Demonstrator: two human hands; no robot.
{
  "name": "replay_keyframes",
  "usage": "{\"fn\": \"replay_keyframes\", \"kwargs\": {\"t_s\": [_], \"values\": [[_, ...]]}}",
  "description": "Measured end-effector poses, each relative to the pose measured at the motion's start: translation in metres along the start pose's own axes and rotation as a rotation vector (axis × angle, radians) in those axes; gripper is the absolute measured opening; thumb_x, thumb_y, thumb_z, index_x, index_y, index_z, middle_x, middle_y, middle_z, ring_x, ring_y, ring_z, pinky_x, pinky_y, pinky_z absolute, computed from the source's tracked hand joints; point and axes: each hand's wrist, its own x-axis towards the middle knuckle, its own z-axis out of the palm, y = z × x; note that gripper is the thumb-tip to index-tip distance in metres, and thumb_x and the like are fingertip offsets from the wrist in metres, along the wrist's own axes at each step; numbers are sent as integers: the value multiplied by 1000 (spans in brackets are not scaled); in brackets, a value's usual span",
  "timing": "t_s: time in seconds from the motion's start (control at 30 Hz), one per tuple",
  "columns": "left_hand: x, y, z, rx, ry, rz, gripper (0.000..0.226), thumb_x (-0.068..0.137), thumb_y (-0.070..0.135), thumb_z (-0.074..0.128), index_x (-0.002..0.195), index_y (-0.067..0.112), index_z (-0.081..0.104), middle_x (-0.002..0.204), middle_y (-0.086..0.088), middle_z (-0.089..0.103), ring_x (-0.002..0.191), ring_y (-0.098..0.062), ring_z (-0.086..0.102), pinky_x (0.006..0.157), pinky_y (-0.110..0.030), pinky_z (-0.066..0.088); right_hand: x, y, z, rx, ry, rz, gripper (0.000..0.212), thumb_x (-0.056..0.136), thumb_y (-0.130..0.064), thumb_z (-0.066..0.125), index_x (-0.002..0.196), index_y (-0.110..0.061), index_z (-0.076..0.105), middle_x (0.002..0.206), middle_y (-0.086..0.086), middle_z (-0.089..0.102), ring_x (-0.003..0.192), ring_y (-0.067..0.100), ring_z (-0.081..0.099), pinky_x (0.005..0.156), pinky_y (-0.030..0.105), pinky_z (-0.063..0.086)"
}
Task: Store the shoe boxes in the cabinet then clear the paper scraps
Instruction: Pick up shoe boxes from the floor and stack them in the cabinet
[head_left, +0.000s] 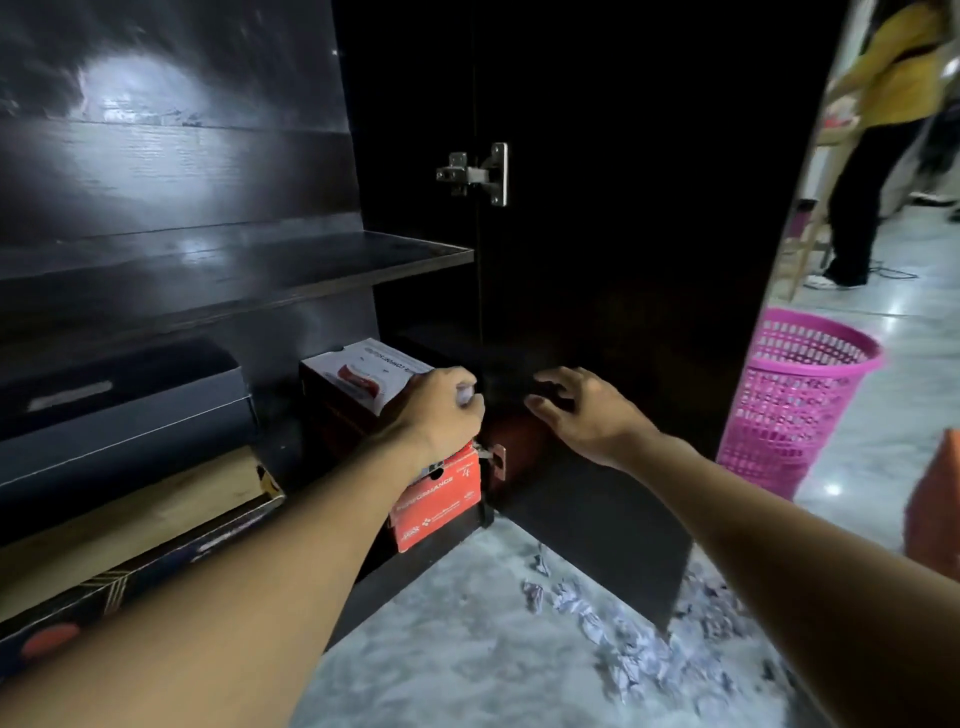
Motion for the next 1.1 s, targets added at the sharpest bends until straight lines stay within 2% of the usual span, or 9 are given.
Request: {"fn": "replay_keyframes", "kwargs": {"t_s": [0.1,0.2,0.37,0.47,0.57,0.73,0.87,1.0,1.1], "values": [[-14,29,14,-30,-42,73,30,91,35,58,120,29,64,120,1,67,108,-18,63,92,-32,50,-37,14,-28,-41,42,50,47,94,-56,50,134,-32,52,136,-4,54,120,16,58,99,38,48],[-32,62,38,-96,-104,151,30,93,33,58,121,26,65,122,-1,65,99,-19,65,76,-21,44,-79,31,-48,-87,106,131,46,94,-53,50,133,-29,54,132,0,58,117,18,61,97,41,50],[-71,113,93,-171,-307,238,28,90,41,55,115,33,65,112,6,67,86,-20,66,75,-28,52,-162,58,-72,-148,189,309,39,98,-46,49,131,-25,56,126,4,63,109,20,63,91,44,53],[-97,146,128,-226,-404,256,19,92,35,56,107,31,68,92,10,67,89,-18,65,74,-24,49,-218,77,-83,-215,237,411,39,98,-46,49,131,-26,56,131,1,60,113,19,61,91,35,50],[-124,174,166,-290,-499,262,9,92,28,53,92,31,62,95,-3,69,93,-26,65,82,-36,54,-276,101,-89,-270,290,512,37,97,-45,51,130,-28,56,125,0,59,113,22,59,88,34,47],[-176,207,240,-424,-638,93,33,94,32,55,124,21,59,99,4,62,95,-20,60,78,-26,43,-376,159,-85,-326,331,770,38,95,-51,49,129,-33,54,126,-7,58,114,17,58,84,35,51],[-221,216,303,-501,-714,-97,54,92,39,57,141,19,44,133,-5,55,116,-24,55,95,-30,43,-432,205,-75,-305,473,1033,46,95,-49,50,135,-28,51,135,-3,52,124,20,48,88,37,46],[-243,221,348,-456,-709,-261,63,95,37,55,149,15,31,150,-7,40,134,-28,42,104,-32,35,-463,241,-68,-246,543,1203,58,93,-49,52,144,-24,41,146,5,40,134,26,39,99,43,43],[-246,226,375,-430,-652,-316,62,95,38,54,147,12,32,151,-10,39,135,-28,40,106,-33,33,-478,264,-65,-173,544,1278,66,93,-48,55,149,-21,32,147,10,36,135,30,39,101,43,41]]}}
